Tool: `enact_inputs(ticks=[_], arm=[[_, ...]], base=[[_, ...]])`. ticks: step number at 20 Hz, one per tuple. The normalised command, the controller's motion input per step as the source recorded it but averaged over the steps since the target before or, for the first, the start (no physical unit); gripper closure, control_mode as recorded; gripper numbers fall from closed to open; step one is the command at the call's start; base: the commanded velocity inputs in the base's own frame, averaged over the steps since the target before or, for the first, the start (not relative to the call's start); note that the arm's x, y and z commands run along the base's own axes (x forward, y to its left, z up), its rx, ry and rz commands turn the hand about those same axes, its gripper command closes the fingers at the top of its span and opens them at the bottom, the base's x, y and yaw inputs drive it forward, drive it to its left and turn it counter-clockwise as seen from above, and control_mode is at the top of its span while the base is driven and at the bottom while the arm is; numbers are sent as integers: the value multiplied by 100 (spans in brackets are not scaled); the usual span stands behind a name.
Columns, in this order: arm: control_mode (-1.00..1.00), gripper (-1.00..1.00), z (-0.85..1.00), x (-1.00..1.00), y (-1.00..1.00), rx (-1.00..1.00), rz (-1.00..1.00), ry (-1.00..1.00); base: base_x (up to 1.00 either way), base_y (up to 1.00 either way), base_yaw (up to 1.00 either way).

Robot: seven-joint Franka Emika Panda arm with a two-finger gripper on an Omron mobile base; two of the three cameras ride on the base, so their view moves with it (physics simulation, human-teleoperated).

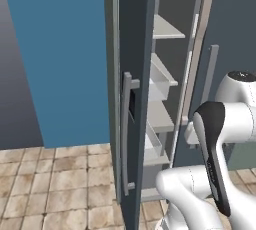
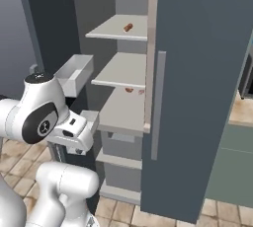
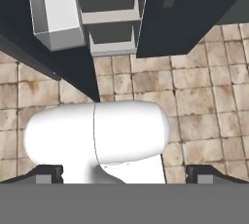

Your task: Store the kebab skewer in the freezer for long-term storage. Close the freezer door after placing the cooked food.

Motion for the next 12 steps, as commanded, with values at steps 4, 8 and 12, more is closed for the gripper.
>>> enact_inputs(ticks=[4,8,12], arm=[[100,-100,0,0,0,0,0,0],[100,-100,0,0,0,0,0,0],[100,-100,0,0,0,0,0,0]], base=[[-46,0,0],[-34,0,0],[-21,0,0]])
